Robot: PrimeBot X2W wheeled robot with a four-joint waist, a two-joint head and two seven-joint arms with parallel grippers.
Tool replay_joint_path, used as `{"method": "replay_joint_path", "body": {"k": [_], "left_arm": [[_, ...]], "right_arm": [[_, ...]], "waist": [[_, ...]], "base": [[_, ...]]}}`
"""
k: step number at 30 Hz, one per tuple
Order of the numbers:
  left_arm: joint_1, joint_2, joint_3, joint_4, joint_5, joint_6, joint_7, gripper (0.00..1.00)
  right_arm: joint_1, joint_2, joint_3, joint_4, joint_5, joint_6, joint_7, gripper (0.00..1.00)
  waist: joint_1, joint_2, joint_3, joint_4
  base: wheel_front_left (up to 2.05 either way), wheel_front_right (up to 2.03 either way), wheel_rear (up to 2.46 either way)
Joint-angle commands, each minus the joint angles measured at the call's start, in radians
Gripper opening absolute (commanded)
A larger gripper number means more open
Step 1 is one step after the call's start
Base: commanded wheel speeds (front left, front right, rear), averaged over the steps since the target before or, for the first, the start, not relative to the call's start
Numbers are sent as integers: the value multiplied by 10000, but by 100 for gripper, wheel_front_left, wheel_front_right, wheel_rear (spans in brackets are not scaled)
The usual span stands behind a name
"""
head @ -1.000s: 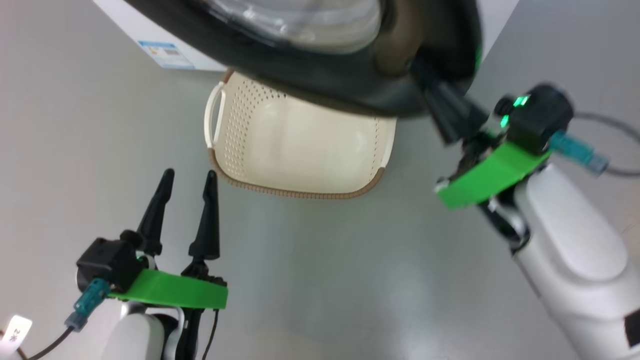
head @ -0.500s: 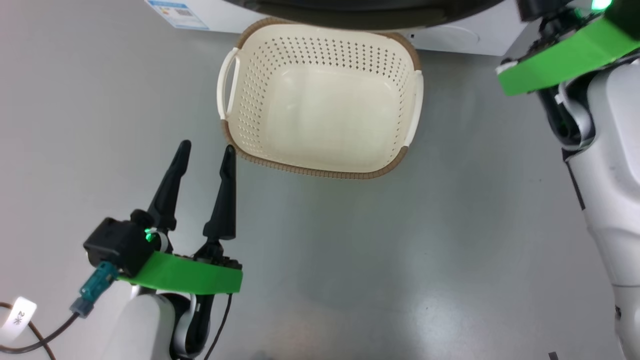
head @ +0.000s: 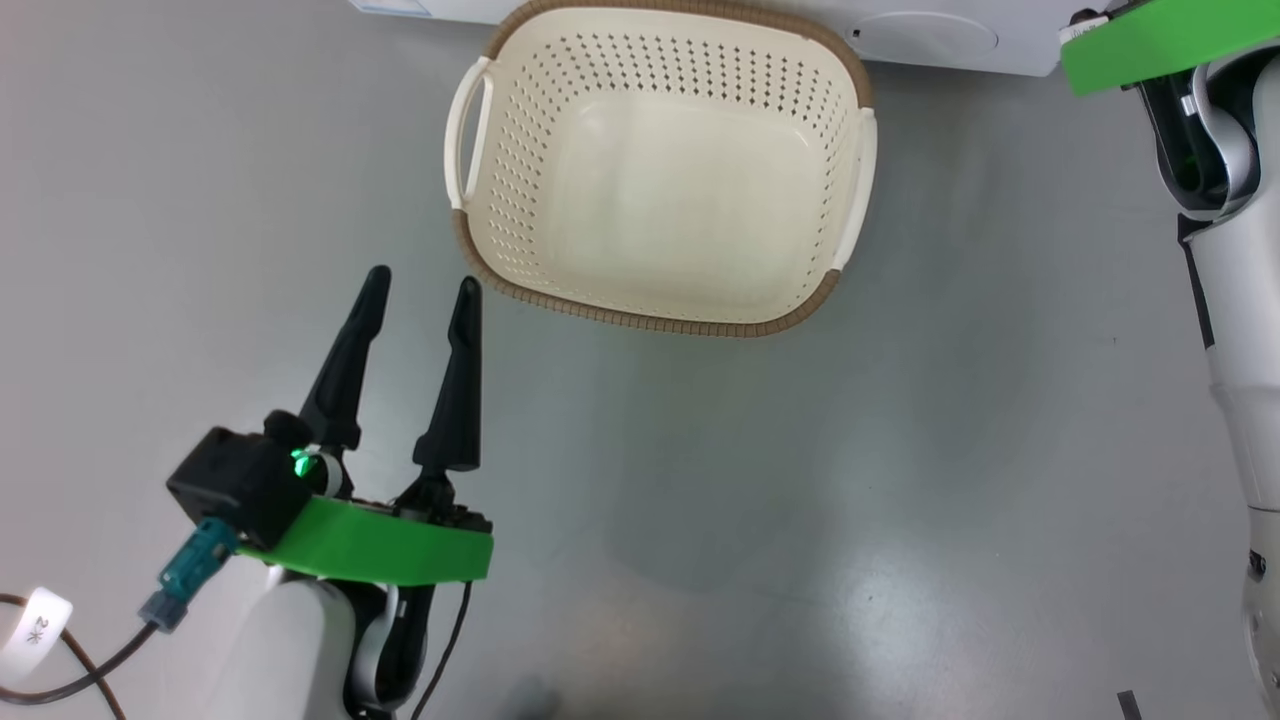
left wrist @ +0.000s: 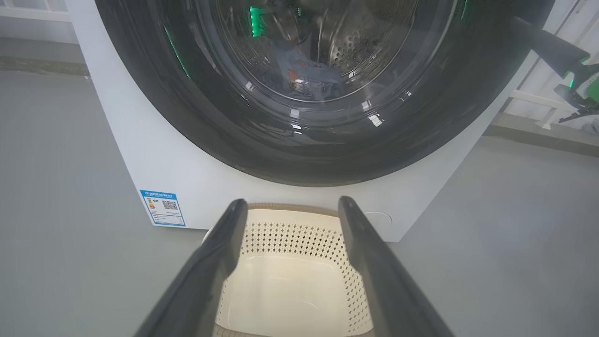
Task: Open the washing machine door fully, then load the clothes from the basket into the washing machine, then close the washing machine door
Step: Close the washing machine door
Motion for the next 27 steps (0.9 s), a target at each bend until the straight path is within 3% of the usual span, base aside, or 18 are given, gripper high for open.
{"method": "replay_joint_path", "body": {"k": [1,15,27], "left_arm": [[-7,196,322,-294,80,-25,-61,100],[-63,195,344,-216,92,-25,-61,100],[148,195,519,15,181,-25,-61,100]], "right_arm": [[-256,97,-125,-153,-107,-82,-39,0],[-334,293,79,82,-80,-82,-39,0],[1696,422,904,-543,634,-82,-40,0]], "waist": [[0,0,27,-27],[0,0,-34,-302],[0,0,-1020,-628]], "base": [[0,0,0],[0,0,0],[0,0,0]]}}
